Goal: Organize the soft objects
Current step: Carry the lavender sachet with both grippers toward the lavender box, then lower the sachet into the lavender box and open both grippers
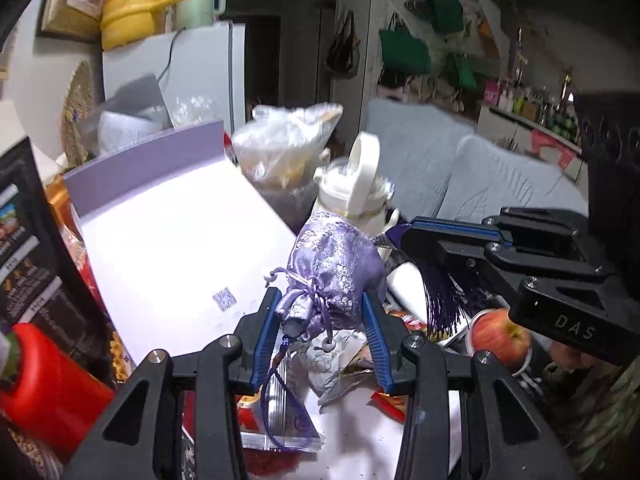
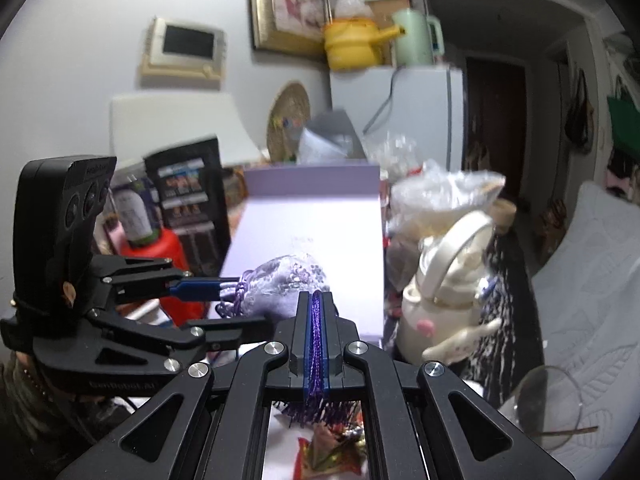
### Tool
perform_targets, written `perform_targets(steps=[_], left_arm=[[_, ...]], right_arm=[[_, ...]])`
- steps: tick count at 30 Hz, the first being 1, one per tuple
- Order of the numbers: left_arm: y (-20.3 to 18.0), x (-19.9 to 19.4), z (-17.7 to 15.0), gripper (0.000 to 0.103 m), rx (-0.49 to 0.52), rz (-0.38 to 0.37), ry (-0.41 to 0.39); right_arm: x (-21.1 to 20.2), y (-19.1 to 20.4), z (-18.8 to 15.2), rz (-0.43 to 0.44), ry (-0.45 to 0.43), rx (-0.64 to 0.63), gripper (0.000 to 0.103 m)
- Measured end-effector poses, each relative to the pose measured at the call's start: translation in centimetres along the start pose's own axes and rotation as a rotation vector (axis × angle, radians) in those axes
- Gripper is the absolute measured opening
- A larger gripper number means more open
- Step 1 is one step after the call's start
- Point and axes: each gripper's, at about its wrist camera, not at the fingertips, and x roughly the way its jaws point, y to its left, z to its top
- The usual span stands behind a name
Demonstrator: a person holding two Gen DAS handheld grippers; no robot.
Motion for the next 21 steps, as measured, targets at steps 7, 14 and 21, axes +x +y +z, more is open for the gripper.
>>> perform_targets(steps=[7, 14, 21], left_arm=[[0.6, 4.2, -1.1, 0.041, -0.054, -0.003, 0.101], [0.8, 6.2, -1.8, 0.041, -0.056, 0.026, 0.162], [0.8, 7.7, -1.5, 0.041, -0.039, 0.036, 0.208]], right_arm=[[3.2, -2.0, -1.3, -0.046, 0.112, 0.029, 0.004], [5.1, -2.2, -2.2, -0.027, 0.167, 0.032, 0.004], [7.1, -1.9, -3.3, 0.008, 0.232, 0.034, 0.004]])
